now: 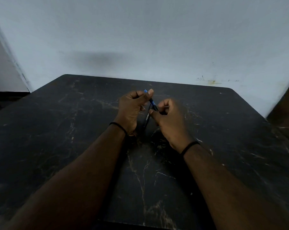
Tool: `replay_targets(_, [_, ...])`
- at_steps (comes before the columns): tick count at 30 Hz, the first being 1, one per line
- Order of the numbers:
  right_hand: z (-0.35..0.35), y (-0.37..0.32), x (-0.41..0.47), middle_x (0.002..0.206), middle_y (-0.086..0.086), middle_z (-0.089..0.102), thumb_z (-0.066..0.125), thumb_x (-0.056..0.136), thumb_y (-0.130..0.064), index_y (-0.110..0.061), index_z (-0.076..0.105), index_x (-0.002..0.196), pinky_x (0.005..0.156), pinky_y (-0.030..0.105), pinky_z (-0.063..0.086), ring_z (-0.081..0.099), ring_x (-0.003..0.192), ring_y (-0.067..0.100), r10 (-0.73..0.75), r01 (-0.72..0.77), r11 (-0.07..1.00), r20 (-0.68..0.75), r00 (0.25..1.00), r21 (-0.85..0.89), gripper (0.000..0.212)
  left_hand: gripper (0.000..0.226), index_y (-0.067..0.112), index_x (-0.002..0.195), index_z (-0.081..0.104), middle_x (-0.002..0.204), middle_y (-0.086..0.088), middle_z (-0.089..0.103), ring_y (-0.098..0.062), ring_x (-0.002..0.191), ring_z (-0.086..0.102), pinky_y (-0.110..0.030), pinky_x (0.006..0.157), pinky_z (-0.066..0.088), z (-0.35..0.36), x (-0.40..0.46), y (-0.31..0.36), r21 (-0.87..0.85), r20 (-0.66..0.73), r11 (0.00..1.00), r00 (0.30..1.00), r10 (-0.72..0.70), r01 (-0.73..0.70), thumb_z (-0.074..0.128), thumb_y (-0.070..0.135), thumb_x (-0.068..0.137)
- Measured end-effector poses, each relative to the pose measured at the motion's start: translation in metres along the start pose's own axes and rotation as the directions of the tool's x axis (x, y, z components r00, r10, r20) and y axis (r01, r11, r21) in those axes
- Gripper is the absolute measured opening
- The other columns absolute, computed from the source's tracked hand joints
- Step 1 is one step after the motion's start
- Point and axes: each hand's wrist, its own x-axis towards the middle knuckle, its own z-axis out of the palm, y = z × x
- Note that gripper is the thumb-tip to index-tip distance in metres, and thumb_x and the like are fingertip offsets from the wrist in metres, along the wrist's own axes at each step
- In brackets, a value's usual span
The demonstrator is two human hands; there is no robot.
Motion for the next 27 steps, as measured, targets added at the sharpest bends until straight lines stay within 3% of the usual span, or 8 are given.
replay_targets(2, [0.000, -0.002, -0.002, 0.092, -0.010, 0.061, 0.074, 0.087, -0.028, -0.031, 0.054, 0.096, 0.065, 0.016, 0.043, 0.058, 0.079, 0.001, 0.013, -0.013, 1.000, 0.010, 1.000, 0.004, 0.022, 0.019, 0.012, 0.072, 0.064, 0.069, -0.002, 0.061, -0.022, 0.073, 0.054, -0.037, 0.067, 0.045, -0.001, 0.000, 0.001, -0.012, 0.006, 1.000, 1.000, -0.006, 0.006, 0.074, 0.020, 0.085])
replay_targets(4, [-0.002, -0.005, -0.002, 0.096, -0.006, 0.066, 0.070, 0.090, -0.035, -0.026, 0.058, 0.103, 0.068, 0.019, 0.045, 0.064, 0.087, 0.006, 0.029, -0.029, 1.000, 0.028, 0.999, 0.005, 0.019, 0.019, 0.012, 0.072, 0.063, 0.072, -0.004, 0.062, -0.028, 0.079, 0.053, -0.041, 0.071, 0.045, -0.001, 0.000, 0.001, -0.018, 0.009, 1.000, 1.000, -0.014, 0.014, 0.073, 0.021, 0.086])
replay_targets(9, [-0.002, -0.006, -0.003, 0.089, 0.005, 0.070, 0.059, 0.098, -0.028, -0.019, 0.066, 0.092, 0.068, 0.027, 0.048, 0.066, 0.084, 0.019, -0.021, 0.023, 0.998, 0.033, 0.999, -0.050, 0.013, 0.019, 0.011, 0.074, 0.062, 0.075, -0.005, 0.061, -0.012, 0.063, 0.049, -0.024, 0.058, 0.042, -0.002, 0.000, 0.003, -0.024, -0.033, 1.000, 0.999, -0.017, 0.016, 0.073, 0.021, 0.087])
replay_targets(15, [0.000, 0.003, -0.001, 0.076, -0.001, 0.069, 0.059, 0.093, -0.033, -0.023, 0.066, 0.083, 0.071, 0.046, 0.058, 0.067, 0.074, 0.018, -0.065, 0.062, 0.988, -0.020, 0.998, -0.142, 0.015, 0.019, 0.007, 0.078, 0.063, 0.069, -0.003, 0.059, -0.012, 0.055, 0.043, -0.025, 0.051, 0.036, -0.007, 0.005, 0.005, -0.110, -0.130, 0.994, 0.991, -0.016, 0.001, 0.071, 0.021, 0.089])
replay_targets(21, [0.000, 0.009, 0.001, 0.075, -0.012, 0.066, 0.053, 0.089, -0.042, -0.030, 0.062, 0.083, 0.059, 0.032, 0.053, 0.060, 0.064, 0.005, -0.124, 0.109, 0.963, -0.047, 0.991, -0.246, 0.016, 0.029, 0.012, 0.067, 0.057, 0.047, 0.009, 0.052, -0.006, 0.043, 0.036, -0.021, 0.042, 0.031, -0.022, 0.016, 0.006, -0.174, -0.315, 0.982, 0.949, 0.016, -0.075, 0.070, 0.027, 0.090])
replay_targets(22, [0.000, 0.009, 0.001, 0.074, -0.011, 0.065, 0.053, 0.090, -0.041, -0.029, 0.061, 0.083, 0.059, 0.030, 0.051, 0.060, 0.063, 0.006, -0.125, 0.109, 0.962, -0.050, 0.991, -0.252, 0.017, 0.032, 0.013, 0.065, 0.056, 0.047, 0.009, 0.051, -0.005, 0.043, 0.037, -0.022, 0.044, 0.034, -0.026, 0.018, 0.005, -0.110, -0.346, 0.989, 0.937, 0.051, -0.095, 0.071, 0.028, 0.089])
replay_targets(24, [-0.001, 0.009, 0.001, 0.072, -0.009, 0.065, 0.054, 0.092, -0.038, -0.026, 0.061, 0.081, 0.059, 0.028, 0.051, 0.061, 0.063, 0.006, -0.130, 0.108, 0.961, -0.071, 0.989, -0.253, 0.018, 0.039, 0.011, 0.059, 0.057, 0.050, 0.003, 0.056, -0.008, 0.045, 0.044, -0.026, 0.053, 0.041, -0.032, 0.022, 0.000, 0.211, -0.332, 0.971, 0.926, 0.178, -0.111, 0.072, 0.033, 0.087])
replay_targets(27, [-0.003, 0.006, 0.000, 0.070, -0.009, 0.067, 0.057, 0.093, -0.034, -0.025, 0.063, 0.080, 0.059, 0.026, 0.049, 0.061, 0.064, 0.005, -0.140, 0.111, 0.963, -0.106, 0.984, -0.247, 0.017, 0.048, 0.009, 0.057, 0.063, 0.059, -0.007, 0.066, -0.024, 0.055, 0.063, -0.034, 0.060, 0.052, -0.032, 0.018, -0.013, 0.738, -0.208, 0.674, 0.947, 0.245, -0.013, 0.068, 0.050, 0.082])
